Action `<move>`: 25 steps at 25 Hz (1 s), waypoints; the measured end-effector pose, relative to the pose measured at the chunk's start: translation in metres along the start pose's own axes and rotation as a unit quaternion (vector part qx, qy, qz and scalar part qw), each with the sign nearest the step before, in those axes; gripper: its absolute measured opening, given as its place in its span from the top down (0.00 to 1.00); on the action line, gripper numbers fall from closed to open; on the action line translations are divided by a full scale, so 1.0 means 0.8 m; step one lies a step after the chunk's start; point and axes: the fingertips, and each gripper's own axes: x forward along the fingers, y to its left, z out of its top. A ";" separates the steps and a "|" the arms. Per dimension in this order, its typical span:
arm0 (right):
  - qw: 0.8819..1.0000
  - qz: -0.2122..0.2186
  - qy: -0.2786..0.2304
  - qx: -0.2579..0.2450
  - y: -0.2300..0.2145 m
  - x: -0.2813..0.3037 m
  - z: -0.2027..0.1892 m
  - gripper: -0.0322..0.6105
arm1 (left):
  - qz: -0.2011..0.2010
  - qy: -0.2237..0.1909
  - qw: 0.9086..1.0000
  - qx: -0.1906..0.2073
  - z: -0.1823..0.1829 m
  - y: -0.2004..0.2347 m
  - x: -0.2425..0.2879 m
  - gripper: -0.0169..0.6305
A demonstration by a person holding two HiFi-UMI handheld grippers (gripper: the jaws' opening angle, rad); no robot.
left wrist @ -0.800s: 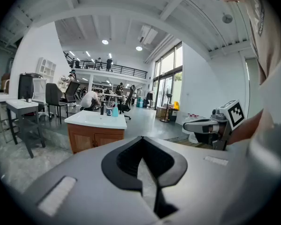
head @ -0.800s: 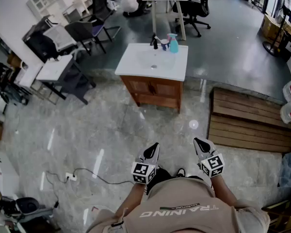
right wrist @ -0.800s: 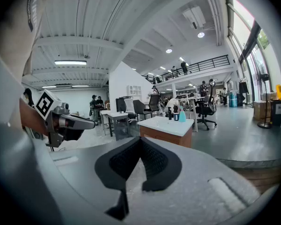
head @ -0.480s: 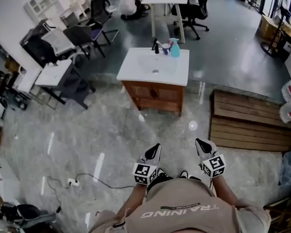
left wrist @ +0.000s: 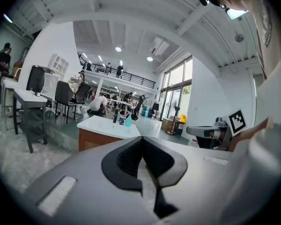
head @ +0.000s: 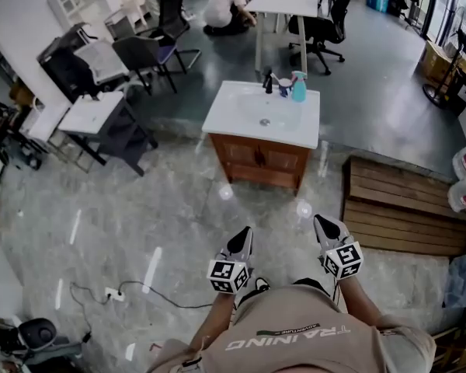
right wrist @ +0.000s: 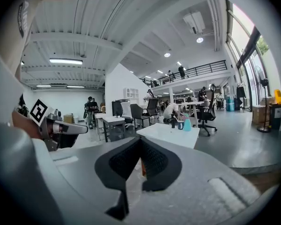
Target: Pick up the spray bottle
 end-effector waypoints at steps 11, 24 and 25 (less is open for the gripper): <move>1.000 0.013 0.022 -0.001 0.046 0.047 -0.010 0.95 | 0.014 0.035 0.999 -0.038 -0.050 0.061 -0.026 0.95; 0.999 0.019 0.028 0.021 0.004 0.115 -0.019 0.95 | 0.007 0.034 0.999 -0.004 -0.001 0.084 0.052 0.95; 0.999 0.020 0.021 0.024 -0.002 0.126 -0.015 0.95 | 0.011 0.044 0.999 0.001 -0.003 0.093 0.058 0.95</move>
